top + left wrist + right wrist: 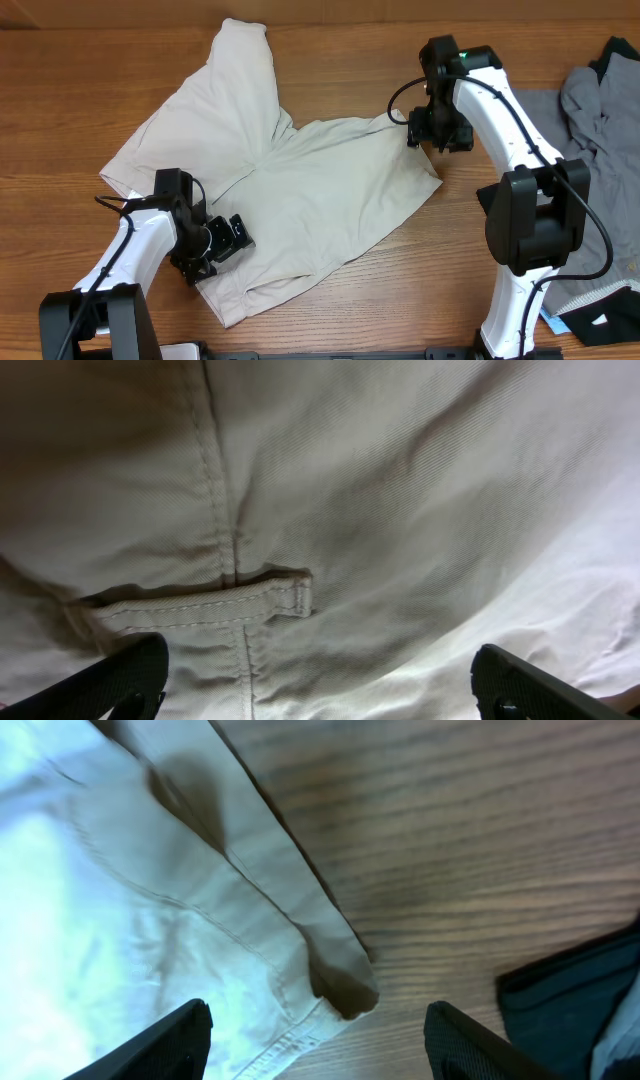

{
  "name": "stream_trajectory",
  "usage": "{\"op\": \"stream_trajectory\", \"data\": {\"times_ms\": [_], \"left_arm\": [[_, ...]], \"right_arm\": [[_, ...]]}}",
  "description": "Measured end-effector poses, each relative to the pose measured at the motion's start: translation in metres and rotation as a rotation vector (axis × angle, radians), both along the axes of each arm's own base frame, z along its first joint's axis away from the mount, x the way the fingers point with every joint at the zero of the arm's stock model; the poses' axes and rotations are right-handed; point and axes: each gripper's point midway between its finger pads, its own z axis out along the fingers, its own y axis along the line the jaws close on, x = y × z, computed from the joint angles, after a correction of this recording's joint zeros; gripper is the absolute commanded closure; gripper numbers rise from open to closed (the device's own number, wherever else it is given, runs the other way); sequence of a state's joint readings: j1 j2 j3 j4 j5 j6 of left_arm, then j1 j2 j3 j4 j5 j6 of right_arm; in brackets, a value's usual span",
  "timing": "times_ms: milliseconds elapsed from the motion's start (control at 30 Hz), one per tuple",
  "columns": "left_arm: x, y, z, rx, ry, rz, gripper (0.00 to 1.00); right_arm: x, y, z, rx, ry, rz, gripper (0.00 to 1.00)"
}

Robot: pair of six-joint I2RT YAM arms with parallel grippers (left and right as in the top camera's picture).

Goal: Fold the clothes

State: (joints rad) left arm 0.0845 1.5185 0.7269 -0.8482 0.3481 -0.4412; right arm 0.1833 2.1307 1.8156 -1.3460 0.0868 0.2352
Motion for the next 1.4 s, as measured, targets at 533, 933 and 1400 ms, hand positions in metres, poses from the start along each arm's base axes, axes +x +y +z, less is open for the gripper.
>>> {"op": "stream_trajectory", "data": {"times_ms": [533,933,1400], "left_arm": [[-0.007,0.067,-0.009,0.213,0.074,0.274,0.05],[0.009,0.183,0.027,0.324,-0.035,0.535,0.0],[0.034,0.161,0.042,0.183,-0.111,0.503,0.0]], "right_arm": [[-0.01,0.0,-0.03,0.006,0.024,-0.017,0.21],[0.062,0.145,0.033,0.629,-0.333,0.354,0.15],[0.064,0.265,-0.047,0.729,-0.342,0.426,0.21]]}}
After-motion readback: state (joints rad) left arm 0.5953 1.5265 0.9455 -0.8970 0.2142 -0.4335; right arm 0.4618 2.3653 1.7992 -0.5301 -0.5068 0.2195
